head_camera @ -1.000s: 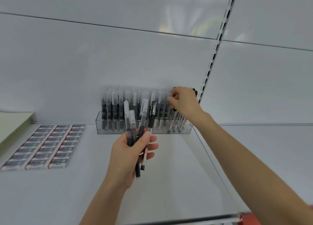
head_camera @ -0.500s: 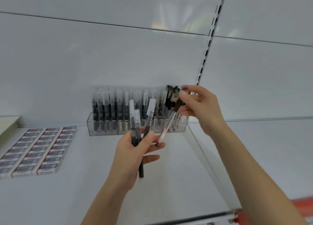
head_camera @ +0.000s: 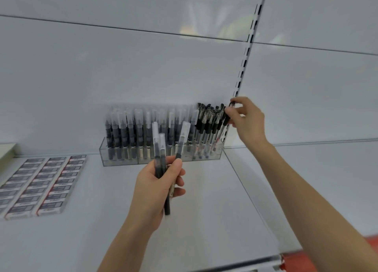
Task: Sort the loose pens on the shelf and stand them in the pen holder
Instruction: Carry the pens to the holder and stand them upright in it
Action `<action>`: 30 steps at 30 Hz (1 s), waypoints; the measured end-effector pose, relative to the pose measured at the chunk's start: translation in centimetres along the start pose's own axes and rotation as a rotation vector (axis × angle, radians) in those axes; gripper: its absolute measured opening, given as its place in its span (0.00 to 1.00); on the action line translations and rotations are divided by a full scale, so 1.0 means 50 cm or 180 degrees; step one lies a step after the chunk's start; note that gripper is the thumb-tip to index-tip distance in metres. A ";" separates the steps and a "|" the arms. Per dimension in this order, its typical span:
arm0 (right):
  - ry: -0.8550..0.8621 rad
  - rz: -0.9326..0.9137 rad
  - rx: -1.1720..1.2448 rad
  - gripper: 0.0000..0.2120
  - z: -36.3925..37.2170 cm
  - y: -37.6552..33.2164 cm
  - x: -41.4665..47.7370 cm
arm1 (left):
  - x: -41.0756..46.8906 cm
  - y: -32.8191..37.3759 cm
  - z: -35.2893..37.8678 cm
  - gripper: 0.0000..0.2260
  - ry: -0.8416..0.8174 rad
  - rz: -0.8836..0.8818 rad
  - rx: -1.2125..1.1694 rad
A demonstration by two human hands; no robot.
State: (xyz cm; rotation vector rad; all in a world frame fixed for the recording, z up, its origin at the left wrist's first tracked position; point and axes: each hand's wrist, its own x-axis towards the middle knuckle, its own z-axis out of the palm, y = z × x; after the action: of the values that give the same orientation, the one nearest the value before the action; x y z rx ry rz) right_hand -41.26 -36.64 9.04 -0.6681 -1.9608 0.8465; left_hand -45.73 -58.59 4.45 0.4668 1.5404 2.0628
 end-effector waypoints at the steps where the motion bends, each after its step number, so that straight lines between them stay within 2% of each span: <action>1: -0.0136 0.0013 -0.0082 0.11 0.010 0.007 -0.005 | 0.000 0.001 -0.001 0.01 -0.0004 0.0015 0.0003; 6: -0.0357 0.0025 -0.0321 0.16 0.033 0.015 -0.024 | -0.005 0.007 -0.007 0.01 -0.0023 0.0043 0.0004; 8: -0.0114 -0.0083 -0.0380 0.17 0.024 0.004 -0.035 | -0.008 0.011 -0.008 0.01 -0.0045 0.0049 -0.0020; 10: 0.0301 -0.0136 0.0082 0.12 0.015 -0.021 -0.059 | -0.009 0.011 -0.009 0.01 -0.0052 0.0067 -0.0030; 11: 0.0328 -0.0072 0.0426 0.07 0.014 -0.039 -0.074 | -0.010 0.011 -0.009 0.01 -0.0060 0.0071 -0.0034; 12: 0.0137 0.0057 0.0715 0.04 0.015 -0.059 -0.091 | -0.010 0.011 -0.008 0.01 -0.0078 0.0068 -0.0045; 15: -0.1062 0.0501 0.1182 0.02 0.035 -0.101 -0.130 | -0.012 0.007 -0.004 0.01 -0.0172 0.0022 -0.0064; 17: -0.1382 0.0581 0.1405 0.02 0.040 -0.110 -0.136 | -0.015 0.007 -0.006 0.02 -0.0207 -0.0015 -0.0024; 19: -0.1070 0.0552 0.1590 0.03 0.032 -0.112 -0.119 | -0.014 0.010 -0.019 0.06 -0.0161 -0.0085 0.0055; 22: -0.0079 0.0406 0.1698 0.01 0.013 -0.104 -0.067 | -0.011 0.015 -0.047 0.09 0.0036 -0.0086 0.0387; 23: 0.0101 0.0332 0.1608 0.02 0.014 -0.102 -0.052 | -0.011 0.016 -0.055 0.09 0.0082 -0.0049 0.0458; 27: -0.0010 0.0024 0.0973 0.03 0.062 -0.101 -0.035 | -0.010 0.013 -0.067 0.12 0.0213 0.0106 0.0523; 30: -0.0289 -0.0156 0.0576 0.07 0.091 -0.106 -0.035 | -0.007 0.010 -0.073 0.07 0.0289 0.0126 0.0510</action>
State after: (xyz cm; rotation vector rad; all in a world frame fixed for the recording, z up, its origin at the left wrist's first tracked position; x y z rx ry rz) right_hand -45.05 -42.57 10.49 -0.4812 -1.9444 1.0251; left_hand -47.57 -61.72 3.86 0.4714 1.7723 2.0238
